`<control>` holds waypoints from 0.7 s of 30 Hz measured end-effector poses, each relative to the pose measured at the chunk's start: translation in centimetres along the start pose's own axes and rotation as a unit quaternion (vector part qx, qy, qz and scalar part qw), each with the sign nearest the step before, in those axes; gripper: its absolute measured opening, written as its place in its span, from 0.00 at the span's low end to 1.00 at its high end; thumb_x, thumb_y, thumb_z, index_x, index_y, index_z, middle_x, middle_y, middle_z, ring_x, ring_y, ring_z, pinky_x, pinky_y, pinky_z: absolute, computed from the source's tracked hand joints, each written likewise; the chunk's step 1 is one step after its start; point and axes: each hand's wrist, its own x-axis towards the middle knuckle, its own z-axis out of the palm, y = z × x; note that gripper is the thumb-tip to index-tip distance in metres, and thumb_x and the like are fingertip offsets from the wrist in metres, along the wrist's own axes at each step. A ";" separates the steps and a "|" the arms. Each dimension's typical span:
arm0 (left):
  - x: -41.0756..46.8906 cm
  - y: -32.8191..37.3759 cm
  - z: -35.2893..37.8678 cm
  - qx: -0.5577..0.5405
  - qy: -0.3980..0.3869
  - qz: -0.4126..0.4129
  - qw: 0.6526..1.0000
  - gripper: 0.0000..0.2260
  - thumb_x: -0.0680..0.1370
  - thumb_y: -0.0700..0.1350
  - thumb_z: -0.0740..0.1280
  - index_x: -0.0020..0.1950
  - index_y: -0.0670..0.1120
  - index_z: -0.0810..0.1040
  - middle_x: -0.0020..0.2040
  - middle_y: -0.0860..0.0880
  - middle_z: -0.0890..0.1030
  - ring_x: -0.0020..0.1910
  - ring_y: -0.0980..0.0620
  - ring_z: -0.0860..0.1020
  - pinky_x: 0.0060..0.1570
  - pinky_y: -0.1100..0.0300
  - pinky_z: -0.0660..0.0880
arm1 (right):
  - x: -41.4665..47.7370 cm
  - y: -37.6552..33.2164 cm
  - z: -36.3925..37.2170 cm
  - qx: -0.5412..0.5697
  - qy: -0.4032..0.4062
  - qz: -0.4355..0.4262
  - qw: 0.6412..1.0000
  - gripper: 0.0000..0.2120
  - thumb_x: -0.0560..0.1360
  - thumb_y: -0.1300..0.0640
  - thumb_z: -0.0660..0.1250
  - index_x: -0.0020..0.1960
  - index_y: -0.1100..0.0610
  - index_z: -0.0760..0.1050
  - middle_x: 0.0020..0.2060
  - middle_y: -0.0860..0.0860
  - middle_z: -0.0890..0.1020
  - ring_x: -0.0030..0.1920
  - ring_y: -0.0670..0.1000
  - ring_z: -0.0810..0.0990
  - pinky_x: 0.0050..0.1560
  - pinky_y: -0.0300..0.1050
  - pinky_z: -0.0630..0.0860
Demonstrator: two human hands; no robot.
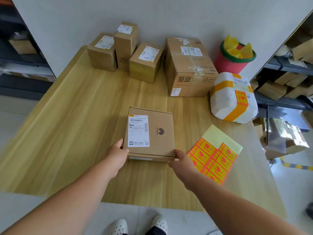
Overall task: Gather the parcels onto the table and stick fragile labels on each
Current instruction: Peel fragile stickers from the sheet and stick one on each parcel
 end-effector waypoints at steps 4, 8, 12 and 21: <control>0.4 -0.6 -0.1 0.054 -0.009 0.012 0.998 0.22 0.81 0.38 0.55 0.75 0.51 0.63 0.70 0.50 0.71 0.59 0.49 0.70 0.54 0.58 0.66 | 0.1 0.3 0.1 -0.016 -0.005 -0.010 1.000 0.24 0.77 0.64 0.61 0.71 0.50 0.66 0.51 0.52 0.79 0.40 0.48 0.76 0.35 0.38 0.72; 0.3 0.7 0.5 0.151 0.037 0.023 0.988 0.26 0.81 0.44 0.59 0.78 0.49 0.55 0.73 0.48 0.68 0.59 0.46 0.72 0.51 0.59 0.67 | 0.0 0.2 -0.9 -0.081 -0.001 -0.040 0.996 0.28 0.76 0.59 0.64 0.75 0.51 0.62 0.67 0.51 0.73 0.60 0.52 0.76 0.59 0.49 0.76; -1.2 3.4 3.6 0.331 0.099 0.197 0.918 0.30 0.79 0.50 0.62 0.78 0.45 0.53 0.75 0.45 0.62 0.72 0.44 0.62 0.69 0.50 0.62 | -0.6 0.5 -3.8 -0.214 0.063 -0.082 0.971 0.28 0.78 0.54 0.64 0.76 0.53 0.59 0.71 0.53 0.67 0.68 0.55 0.70 0.64 0.48 0.69; -4.0 5.3 16.2 0.498 -0.099 0.362 0.782 0.31 0.81 0.55 0.57 0.79 0.49 0.46 0.79 0.48 0.48 0.78 0.48 0.46 0.76 0.52 0.45 | 3.1 5.5 -13.8 -0.287 0.191 -0.023 0.938 0.30 0.78 0.48 0.64 0.75 0.55 0.60 0.73 0.54 0.65 0.71 0.57 0.64 0.68 0.50 0.64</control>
